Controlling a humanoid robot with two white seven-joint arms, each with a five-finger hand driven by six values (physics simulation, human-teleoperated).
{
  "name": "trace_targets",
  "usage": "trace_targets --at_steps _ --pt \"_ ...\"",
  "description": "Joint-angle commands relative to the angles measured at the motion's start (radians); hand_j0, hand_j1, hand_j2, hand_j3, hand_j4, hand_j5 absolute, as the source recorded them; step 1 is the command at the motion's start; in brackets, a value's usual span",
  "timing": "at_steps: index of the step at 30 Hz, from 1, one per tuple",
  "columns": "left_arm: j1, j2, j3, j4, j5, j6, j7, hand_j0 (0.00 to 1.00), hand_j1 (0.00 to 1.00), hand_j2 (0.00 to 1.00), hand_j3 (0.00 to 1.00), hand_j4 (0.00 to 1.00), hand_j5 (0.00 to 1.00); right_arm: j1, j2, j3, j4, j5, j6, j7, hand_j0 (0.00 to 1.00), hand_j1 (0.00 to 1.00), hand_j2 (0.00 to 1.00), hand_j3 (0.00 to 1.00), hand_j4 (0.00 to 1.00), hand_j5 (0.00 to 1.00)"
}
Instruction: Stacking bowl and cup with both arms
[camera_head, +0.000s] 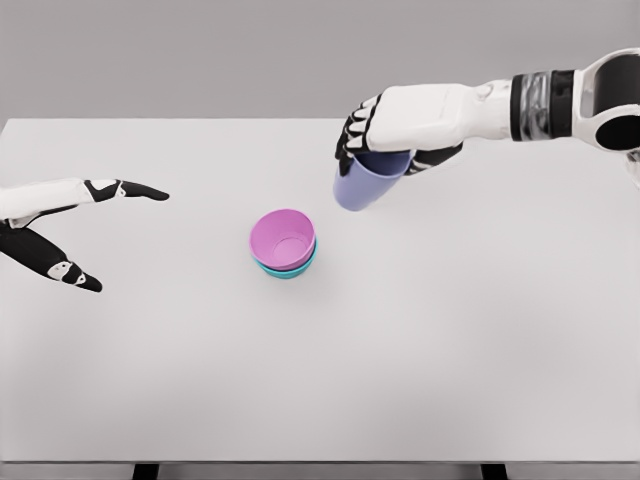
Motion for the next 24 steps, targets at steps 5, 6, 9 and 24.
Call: trace_targets --at_steps 5,6,9,24 --pt "0.002 -0.003 0.002 0.001 0.005 0.002 0.000 1.00 1.00 1.00 1.00 1.00 1.00 -0.003 0.100 0.000 -0.008 -0.006 0.003 -0.001 0.65 0.65 0.65 0.65 0.65 0.65" --pt "0.002 -0.013 0.002 0.003 0.005 0.002 0.000 1.00 1.00 1.00 1.00 1.00 1.00 -0.002 0.113 0.000 -0.016 -0.006 0.003 -0.001 0.65 0.65 0.65 0.65 0.65 0.65" --pt "0.002 -0.016 0.002 0.009 0.007 0.002 0.000 1.00 1.00 1.00 1.00 1.00 1.00 -0.003 0.133 0.001 -0.051 -0.006 0.003 -0.001 0.65 0.65 0.65 0.65 0.65 0.65" --pt "0.003 -0.019 0.000 0.014 0.004 0.002 0.000 1.00 1.00 1.00 1.00 1.00 1.00 0.005 0.188 0.054 0.012 0.005 0.003 -0.001 0.66 0.66 0.66 0.66 0.66 0.66"
